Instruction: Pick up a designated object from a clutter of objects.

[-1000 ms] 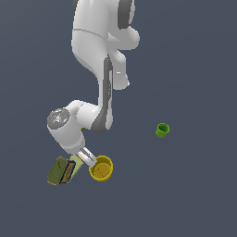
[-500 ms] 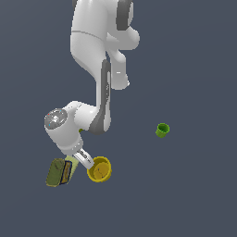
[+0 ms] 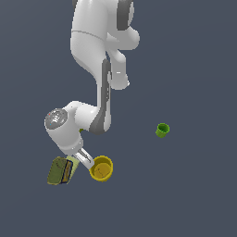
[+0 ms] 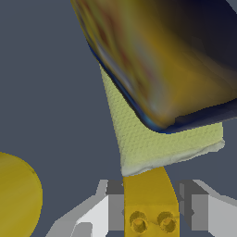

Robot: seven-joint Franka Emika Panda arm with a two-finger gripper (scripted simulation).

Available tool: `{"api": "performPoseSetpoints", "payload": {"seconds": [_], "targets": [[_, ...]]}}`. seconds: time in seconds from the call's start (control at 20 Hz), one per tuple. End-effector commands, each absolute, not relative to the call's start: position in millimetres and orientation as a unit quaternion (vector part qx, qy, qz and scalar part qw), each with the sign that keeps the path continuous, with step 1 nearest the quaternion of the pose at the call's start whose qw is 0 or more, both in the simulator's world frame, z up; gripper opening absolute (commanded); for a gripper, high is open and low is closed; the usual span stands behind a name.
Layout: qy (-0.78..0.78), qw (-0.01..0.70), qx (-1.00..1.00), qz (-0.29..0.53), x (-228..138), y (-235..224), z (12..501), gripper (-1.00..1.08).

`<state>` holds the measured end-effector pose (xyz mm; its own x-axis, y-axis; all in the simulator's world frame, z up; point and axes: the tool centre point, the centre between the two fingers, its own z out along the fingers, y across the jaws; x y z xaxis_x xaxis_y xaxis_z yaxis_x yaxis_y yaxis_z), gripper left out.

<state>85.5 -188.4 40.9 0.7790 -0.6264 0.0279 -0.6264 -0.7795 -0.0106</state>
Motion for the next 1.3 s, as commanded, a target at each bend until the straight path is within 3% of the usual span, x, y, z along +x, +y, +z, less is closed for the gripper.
{"api": "performPoseSetpoints", "payload": {"seconds": [0.0,0.55,1.25], "targets": [[0.332,0.000,-0.943,-0.015,85.1,-186.4,43.7,-1.00],[0.332,0.000,-0.943,-0.013,77.8,-142.0,89.4,-1.00],[0.331,-0.001,-0.944,-0.009,60.0,-23.7,214.9,-1.00]]}}
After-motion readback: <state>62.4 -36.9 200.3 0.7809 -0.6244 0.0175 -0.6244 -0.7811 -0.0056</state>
